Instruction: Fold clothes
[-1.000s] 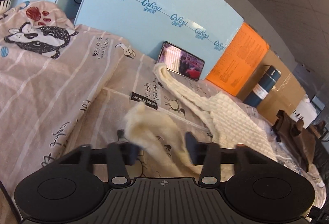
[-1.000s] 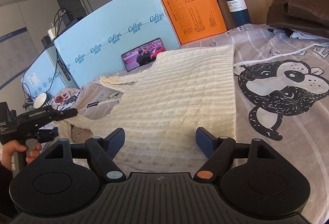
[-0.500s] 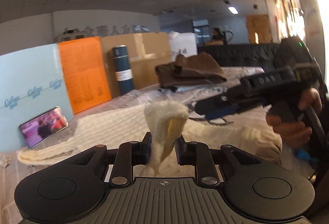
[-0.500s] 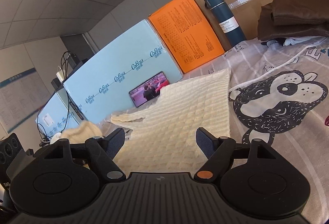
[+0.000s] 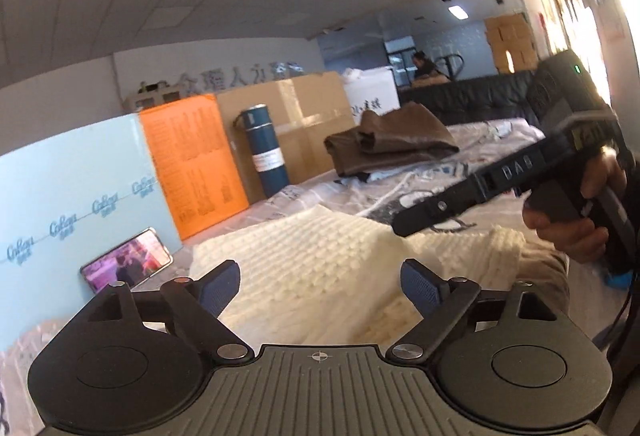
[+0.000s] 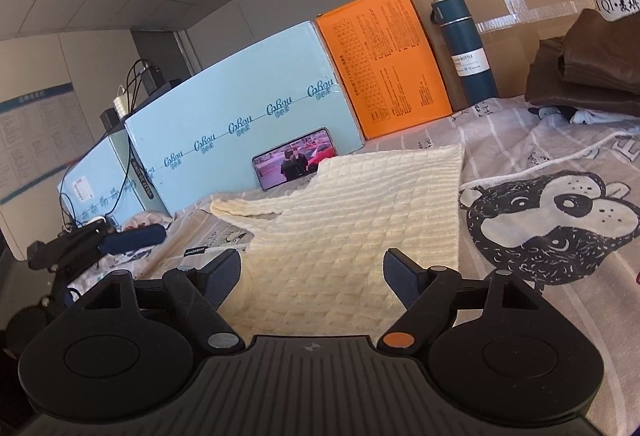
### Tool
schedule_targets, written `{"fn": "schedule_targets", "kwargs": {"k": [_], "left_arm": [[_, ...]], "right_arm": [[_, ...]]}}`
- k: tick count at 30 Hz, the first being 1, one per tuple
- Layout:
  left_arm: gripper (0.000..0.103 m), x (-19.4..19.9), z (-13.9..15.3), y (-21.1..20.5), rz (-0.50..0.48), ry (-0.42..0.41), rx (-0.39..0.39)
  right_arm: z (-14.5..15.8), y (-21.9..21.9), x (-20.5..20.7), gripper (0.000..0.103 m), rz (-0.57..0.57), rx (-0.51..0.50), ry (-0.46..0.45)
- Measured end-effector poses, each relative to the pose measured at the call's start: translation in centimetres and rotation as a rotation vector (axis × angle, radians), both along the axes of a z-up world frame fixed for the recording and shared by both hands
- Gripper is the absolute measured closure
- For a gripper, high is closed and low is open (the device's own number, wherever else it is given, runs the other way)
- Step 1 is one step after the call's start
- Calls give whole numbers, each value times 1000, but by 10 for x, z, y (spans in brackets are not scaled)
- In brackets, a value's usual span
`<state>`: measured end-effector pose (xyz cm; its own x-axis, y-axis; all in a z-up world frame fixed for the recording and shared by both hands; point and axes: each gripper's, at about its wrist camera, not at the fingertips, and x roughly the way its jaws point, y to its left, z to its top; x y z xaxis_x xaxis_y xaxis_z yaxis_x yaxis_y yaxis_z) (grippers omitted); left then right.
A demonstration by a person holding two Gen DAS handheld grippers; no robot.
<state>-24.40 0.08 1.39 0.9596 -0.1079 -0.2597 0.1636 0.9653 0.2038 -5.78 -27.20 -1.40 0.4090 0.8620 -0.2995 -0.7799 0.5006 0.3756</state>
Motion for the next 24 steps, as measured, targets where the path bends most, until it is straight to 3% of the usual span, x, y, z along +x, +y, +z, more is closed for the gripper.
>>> {"fn": "schedule_targets", "kwargs": {"k": [3, 8, 11, 16, 19, 21, 24], "left_arm": [[7, -3, 6, 19, 41, -1, -89], [7, 24, -13, 20, 231, 178, 42], [7, 32, -21, 22, 211, 239, 52], [7, 34, -18, 30, 157, 214, 51], [7, 34, -3, 59, 153, 166, -142], [7, 39, 5, 90, 219, 146, -340], [7, 57, 4, 130, 347, 168, -566]], "right_arm": [[3, 10, -4, 23, 30, -37, -58], [0, 30, -7, 22, 36, -161, -118], [-5, 37, -10, 20, 74, -217, -142], [-13, 49, -8, 18, 55, -333, -158], [-7, 43, -4, 18, 81, -290, -155], [0, 35, 2, 18, 109, -225, -132], [16, 31, 15, 18, 91, -150, -122]]}}
